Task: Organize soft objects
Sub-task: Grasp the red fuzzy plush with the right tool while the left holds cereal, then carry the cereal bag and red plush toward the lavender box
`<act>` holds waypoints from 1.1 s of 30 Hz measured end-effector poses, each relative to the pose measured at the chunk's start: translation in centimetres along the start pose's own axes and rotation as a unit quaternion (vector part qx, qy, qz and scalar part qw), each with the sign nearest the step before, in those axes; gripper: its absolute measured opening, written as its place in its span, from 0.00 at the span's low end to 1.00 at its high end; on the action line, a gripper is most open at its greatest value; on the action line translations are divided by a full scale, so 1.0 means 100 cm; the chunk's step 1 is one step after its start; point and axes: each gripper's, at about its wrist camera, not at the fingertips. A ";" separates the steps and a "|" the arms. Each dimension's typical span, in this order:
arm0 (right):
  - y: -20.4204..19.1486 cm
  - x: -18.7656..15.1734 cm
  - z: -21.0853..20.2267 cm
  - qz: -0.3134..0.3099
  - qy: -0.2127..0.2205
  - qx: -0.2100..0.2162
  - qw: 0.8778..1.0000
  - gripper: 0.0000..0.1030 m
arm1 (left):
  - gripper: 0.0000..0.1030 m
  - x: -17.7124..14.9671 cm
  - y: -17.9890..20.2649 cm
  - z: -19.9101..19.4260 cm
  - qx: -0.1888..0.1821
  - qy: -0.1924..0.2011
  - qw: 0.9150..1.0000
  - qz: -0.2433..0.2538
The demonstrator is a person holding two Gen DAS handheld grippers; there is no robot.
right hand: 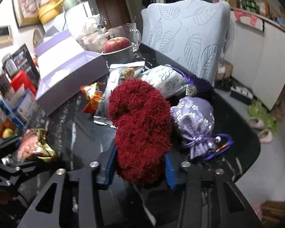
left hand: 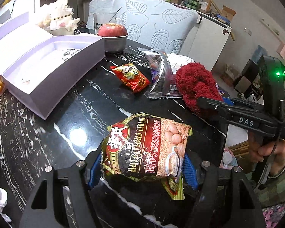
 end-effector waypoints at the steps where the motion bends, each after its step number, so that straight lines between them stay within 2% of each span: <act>1: 0.001 -0.001 -0.002 0.005 0.000 0.005 1.000 0.37 | 0.68 -0.001 -0.001 -0.001 -0.002 0.001 1.000 0.000; 12: -0.002 -0.021 -0.028 0.009 0.002 0.022 1.000 0.34 | 0.68 -0.012 0.009 -0.013 -0.015 0.013 1.000 -0.004; 33: -0.035 -0.062 -0.062 -0.018 -0.007 0.077 0.997 0.34 | 0.68 -0.036 0.015 -0.061 -0.001 0.058 0.998 -0.023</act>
Point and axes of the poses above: each gripper's, at about its wrist camera, not at the fingertips, and z roughly the way its jaws point, y to its right, x to its top, and after that the axes turned 6 degrees about z, right-handed
